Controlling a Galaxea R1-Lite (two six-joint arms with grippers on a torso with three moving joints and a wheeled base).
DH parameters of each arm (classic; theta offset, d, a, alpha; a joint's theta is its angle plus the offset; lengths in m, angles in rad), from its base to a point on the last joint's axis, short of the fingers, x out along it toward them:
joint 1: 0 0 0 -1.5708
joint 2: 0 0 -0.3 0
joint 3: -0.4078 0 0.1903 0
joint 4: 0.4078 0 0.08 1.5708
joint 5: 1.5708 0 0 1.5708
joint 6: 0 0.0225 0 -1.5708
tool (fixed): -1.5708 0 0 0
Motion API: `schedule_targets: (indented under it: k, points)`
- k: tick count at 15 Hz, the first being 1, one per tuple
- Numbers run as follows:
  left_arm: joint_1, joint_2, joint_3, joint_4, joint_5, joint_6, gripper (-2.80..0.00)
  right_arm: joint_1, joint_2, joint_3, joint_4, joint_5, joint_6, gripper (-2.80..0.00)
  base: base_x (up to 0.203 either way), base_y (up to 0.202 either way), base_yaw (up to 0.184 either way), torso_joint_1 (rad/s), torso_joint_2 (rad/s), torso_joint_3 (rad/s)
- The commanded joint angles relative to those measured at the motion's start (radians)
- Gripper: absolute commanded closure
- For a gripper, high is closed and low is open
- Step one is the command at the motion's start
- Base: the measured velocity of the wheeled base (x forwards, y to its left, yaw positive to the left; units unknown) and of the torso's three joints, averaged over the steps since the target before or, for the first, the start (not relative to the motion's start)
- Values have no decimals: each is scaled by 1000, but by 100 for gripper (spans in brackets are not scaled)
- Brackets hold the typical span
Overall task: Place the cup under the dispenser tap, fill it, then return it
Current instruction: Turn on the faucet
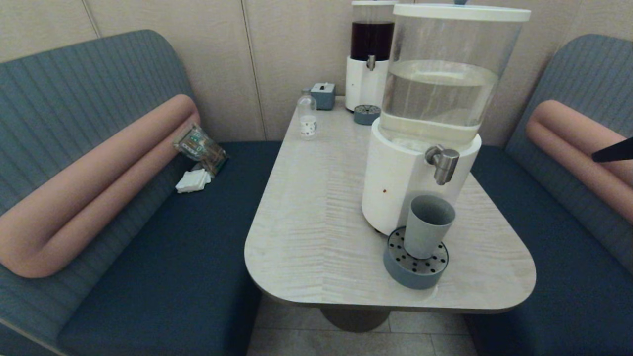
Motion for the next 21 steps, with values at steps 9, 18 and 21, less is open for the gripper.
schedule_targets:
  k: [9, 18, 21]
  points:
    - [0, 0, 0, 0, 0, -1, 0, 142, 235, -158, -94, -8, -28, 0, 0, 0, 0, 0, 0, 0]
    - [0, 0, 0, 0, 0, 1, 0, 215, 333, -155, -213, -5, -25, 0, 0, 0, 0, 0, 0, 0]
    - [0, 0, 0, 0, 0, 1, 0, 216, 345, -158, -214, -4, -24, 0, 0, 0, 0, 0, 0, 0]
